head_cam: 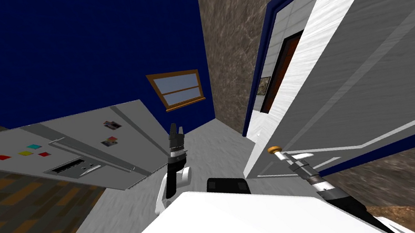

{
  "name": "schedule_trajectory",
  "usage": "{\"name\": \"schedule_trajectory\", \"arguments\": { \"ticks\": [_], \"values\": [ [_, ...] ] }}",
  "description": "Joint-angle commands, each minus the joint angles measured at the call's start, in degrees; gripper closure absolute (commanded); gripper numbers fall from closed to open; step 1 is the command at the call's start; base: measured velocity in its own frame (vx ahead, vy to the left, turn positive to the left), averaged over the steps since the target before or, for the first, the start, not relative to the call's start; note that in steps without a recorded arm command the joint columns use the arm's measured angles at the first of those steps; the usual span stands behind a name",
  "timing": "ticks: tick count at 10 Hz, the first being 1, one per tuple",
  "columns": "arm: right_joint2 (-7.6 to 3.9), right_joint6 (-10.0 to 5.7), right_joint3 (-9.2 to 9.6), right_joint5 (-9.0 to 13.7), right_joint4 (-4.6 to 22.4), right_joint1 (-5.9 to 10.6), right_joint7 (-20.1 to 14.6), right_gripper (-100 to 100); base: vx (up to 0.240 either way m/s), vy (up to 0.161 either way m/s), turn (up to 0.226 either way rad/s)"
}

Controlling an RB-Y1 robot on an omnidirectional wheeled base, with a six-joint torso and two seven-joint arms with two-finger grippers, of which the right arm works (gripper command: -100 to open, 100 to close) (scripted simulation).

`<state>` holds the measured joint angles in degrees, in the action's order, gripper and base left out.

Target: Pull the door open

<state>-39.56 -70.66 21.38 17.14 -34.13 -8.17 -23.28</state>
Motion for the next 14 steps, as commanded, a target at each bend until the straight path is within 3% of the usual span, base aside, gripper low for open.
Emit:
{"name": "schedule_trajectory", "arguments": {
  "ticks": [1,14],
  "values": [
    [-0.05,-0.19,0.00,0.0,0.1,0.00,0.0,100,0.000,0.000,0.000],
    [-0.14,-0.69,0.13,0.1,0.3,-0.25,-0.1,100,0.000,0.001,0.002]
  ]
}}
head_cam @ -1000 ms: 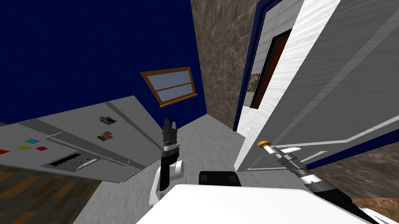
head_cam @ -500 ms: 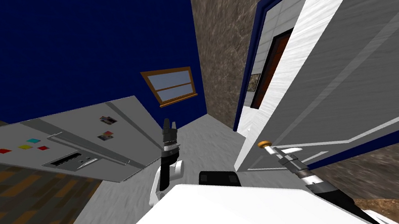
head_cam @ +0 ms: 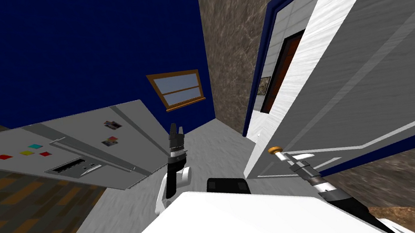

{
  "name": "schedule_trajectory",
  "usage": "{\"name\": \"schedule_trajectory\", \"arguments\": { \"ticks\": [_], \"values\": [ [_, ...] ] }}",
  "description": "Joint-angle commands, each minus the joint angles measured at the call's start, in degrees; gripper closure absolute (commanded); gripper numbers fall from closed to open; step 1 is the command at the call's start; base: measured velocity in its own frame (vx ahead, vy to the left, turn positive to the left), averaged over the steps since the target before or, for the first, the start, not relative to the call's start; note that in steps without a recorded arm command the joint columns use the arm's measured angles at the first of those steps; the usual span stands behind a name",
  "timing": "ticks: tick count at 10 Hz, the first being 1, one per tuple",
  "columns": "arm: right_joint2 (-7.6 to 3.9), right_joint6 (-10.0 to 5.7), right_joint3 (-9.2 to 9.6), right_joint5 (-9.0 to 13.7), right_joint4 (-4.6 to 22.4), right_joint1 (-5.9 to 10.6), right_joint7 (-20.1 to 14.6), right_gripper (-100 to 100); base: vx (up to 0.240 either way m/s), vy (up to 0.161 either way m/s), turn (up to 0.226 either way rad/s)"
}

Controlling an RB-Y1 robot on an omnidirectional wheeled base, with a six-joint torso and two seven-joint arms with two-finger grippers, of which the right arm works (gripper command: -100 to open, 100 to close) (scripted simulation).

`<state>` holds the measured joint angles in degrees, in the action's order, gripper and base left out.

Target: Pull the door open

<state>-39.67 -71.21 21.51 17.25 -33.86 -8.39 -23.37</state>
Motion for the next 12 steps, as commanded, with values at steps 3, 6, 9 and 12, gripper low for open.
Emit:
{"name": "schedule_trajectory", "arguments": {
  "ticks": [3,6,9,12],
  "values": [
    [-0.13,-0.59,0.22,0.2,0.2,-0.18,0.0,100,0.000,-0.001,-0.001],
    [-0.13,-0.59,0.22,0.2,0.2,-0.18,0.0,100,0.000,-0.003,-0.007],
    [-0.13,-0.59,0.22,0.2,0.2,-0.18,0.0,100,-0.001,-0.003,-0.002],
    [-0.13,-0.59,0.22,0.2,0.2,-0.18,0.0,100,0.000,0.002,0.004]
  ]
}}
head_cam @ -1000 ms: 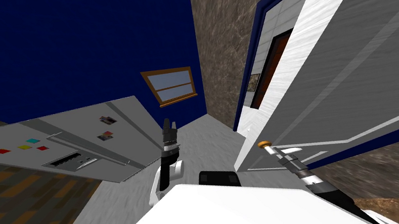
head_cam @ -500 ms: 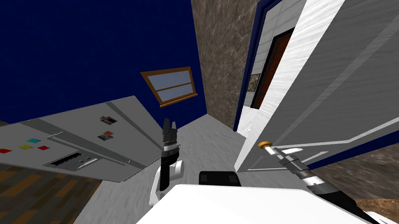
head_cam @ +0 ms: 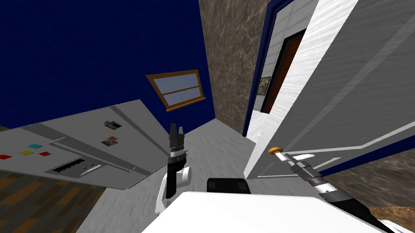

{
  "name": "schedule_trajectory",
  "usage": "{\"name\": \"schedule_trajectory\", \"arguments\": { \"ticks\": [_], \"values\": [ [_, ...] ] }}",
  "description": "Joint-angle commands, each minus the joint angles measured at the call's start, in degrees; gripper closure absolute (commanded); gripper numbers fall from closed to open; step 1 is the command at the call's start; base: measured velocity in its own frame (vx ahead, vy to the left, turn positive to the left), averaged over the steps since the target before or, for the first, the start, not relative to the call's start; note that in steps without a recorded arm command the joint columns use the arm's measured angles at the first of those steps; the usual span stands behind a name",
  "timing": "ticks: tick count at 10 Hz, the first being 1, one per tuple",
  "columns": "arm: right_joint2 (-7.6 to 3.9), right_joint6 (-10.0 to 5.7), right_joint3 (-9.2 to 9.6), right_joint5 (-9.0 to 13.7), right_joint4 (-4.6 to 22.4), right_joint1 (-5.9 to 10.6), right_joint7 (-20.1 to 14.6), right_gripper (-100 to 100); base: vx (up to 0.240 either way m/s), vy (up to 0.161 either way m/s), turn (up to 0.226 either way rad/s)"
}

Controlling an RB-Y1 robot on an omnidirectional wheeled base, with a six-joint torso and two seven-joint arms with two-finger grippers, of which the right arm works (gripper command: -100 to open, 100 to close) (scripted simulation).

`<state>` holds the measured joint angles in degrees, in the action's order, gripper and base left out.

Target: Pull the door open

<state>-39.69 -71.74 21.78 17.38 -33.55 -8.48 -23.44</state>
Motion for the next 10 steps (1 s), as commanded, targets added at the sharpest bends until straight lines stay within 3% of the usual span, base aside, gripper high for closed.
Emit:
{"name": "schedule_trajectory", "arguments": {
  "ticks": [1,10],
  "values": [
    [-0.19,-0.69,0.17,0.2,0.3,-0.30,0.0,100,0.000,0.000,0.000],
    [-0.19,-0.69,0.17,0.2,0.3,-0.30,0.0,100,-0.001,-0.001,0.005]
  ]
}}
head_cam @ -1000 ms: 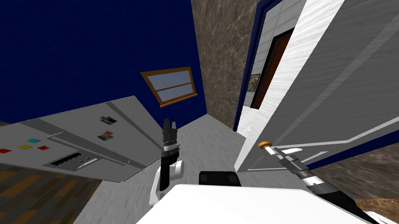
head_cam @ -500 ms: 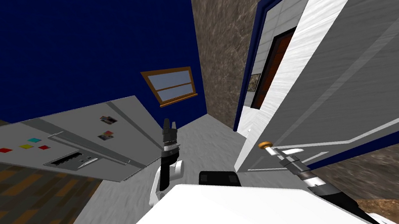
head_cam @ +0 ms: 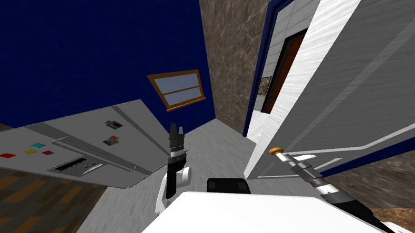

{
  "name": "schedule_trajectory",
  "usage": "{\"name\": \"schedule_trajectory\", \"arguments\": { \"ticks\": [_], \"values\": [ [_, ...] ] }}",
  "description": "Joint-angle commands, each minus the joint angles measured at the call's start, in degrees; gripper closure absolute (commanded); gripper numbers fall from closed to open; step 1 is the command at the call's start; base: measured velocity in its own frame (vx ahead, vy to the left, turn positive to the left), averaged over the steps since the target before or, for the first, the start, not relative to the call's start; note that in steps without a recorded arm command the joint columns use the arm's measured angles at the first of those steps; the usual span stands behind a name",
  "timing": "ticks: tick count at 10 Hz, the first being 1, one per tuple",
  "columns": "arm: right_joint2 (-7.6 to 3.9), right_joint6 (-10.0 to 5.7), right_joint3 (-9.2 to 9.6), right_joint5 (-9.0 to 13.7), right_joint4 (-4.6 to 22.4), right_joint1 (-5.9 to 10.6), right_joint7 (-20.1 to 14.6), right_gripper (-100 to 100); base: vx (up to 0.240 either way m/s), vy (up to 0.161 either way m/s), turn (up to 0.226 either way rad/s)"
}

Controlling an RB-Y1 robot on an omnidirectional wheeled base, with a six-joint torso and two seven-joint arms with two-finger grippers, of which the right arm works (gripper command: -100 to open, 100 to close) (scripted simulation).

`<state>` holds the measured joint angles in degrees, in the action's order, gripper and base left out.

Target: Pull the door open

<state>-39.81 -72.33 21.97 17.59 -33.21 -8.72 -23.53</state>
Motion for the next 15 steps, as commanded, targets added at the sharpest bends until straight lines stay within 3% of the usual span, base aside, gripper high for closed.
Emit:
{"name": "schedule_trajectory", "arguments": {
  "ticks": [1,15],
  "values": [
    [-0.18,-0.65,0.17,0.2,0.3,-0.29,0.0,100,0.000,0.000,0.000],
    [-0.30,-1.24,0.46,0.5,0.6,-0.46,-0.1,100,0.000,0.000,0.001]
  ]
}}
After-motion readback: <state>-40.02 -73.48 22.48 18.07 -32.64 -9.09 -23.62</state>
